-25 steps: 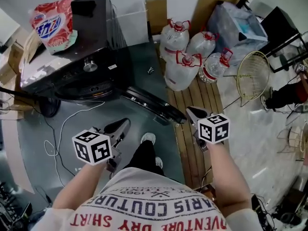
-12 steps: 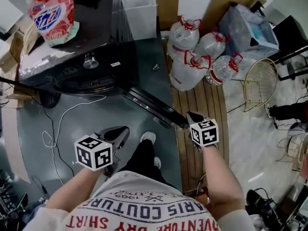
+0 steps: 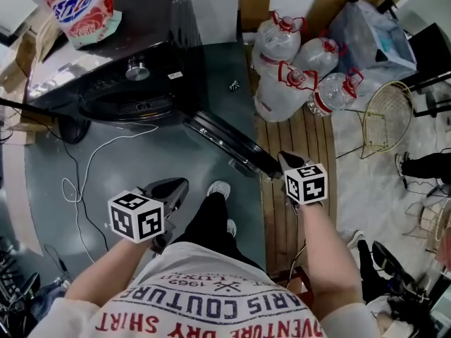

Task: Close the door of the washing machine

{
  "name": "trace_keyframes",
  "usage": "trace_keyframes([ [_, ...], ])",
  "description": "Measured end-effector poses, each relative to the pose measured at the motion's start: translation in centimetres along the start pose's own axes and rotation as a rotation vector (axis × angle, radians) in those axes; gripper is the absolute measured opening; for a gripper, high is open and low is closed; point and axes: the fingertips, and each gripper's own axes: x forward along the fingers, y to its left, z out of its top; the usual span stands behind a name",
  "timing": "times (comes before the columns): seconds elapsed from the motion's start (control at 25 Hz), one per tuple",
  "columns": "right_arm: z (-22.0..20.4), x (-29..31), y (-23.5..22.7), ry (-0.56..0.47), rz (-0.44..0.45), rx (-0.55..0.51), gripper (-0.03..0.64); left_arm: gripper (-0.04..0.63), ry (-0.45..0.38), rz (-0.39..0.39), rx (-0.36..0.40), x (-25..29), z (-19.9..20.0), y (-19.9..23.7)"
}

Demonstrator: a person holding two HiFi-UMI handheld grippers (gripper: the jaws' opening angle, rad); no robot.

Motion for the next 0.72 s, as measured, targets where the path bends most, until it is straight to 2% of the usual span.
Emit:
trace_keyframes([
  [0.36,-1.5,0.0,2.3,0.016,0.028,-0.024,0.021,0.032,-0.03,0.019,-0.019,-1.8,-2.5,0.0],
  [0.72,-3.6,0.1,6.3,0.044,0.088,-0.072,0.021,0.032,-0.089,0.072,-0.075,-4.7,-6.3,0.4],
])
